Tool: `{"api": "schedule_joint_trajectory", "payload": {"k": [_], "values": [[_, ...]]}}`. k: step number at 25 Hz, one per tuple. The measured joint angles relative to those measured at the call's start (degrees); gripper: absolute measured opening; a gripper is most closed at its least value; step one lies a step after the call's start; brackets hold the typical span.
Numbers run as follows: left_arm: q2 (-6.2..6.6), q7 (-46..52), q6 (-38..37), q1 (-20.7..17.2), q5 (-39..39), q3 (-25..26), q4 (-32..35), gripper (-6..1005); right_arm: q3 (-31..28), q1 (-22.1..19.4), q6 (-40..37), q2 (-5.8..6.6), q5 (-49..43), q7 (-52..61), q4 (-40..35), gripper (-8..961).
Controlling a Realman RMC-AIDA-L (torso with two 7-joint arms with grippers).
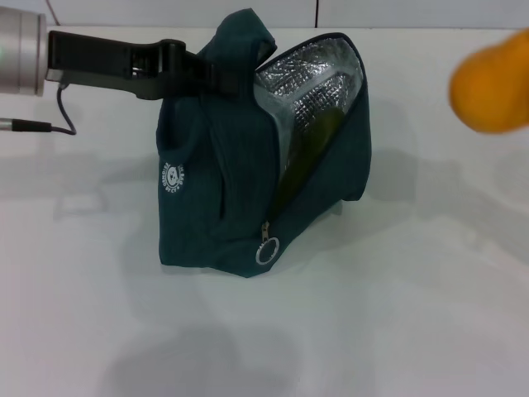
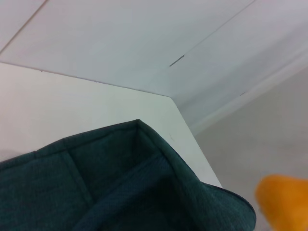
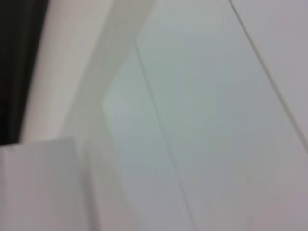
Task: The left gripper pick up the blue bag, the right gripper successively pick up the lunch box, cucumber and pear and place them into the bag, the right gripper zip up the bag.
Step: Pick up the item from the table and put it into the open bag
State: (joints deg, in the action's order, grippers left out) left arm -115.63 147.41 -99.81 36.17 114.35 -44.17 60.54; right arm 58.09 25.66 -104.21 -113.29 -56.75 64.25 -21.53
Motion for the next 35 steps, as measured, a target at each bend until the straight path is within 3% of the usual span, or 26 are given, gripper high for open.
{"api": "schedule_joint_trajectory", "payload": {"k": [6,11,17,26,35], "values": [[-0.08,0.0,0.1,0.2,0.0,-0.1,-0.7,43,1.6,9.3,2.1,-1.63,-1.5,3.3,0.0,45],[-0.22,0.0,0.4,0.4,0.0,0.0,-0.7,43,7.8,14.3,5.7,-2.47,-2.1,3.6,0.3,49],[-0.37,-0.1,0.5,0.6,0.0,-0.1,-0.7,43,13.9,15.7,10.3,-2.85,-1.7,3.6,0.6,52],[0.03,0.0,0.5,0.2,0.0,0.1,-0.7,43,15.4,14.8,12.6,-2.90,-2.0,3.6,0.8,58],[0.59,0.0,0.4,0.6,0.3,0.0,-3.3,43,20.8,15.1,17.9,-2.90,-1.8,2.1,0.4,64]]}}
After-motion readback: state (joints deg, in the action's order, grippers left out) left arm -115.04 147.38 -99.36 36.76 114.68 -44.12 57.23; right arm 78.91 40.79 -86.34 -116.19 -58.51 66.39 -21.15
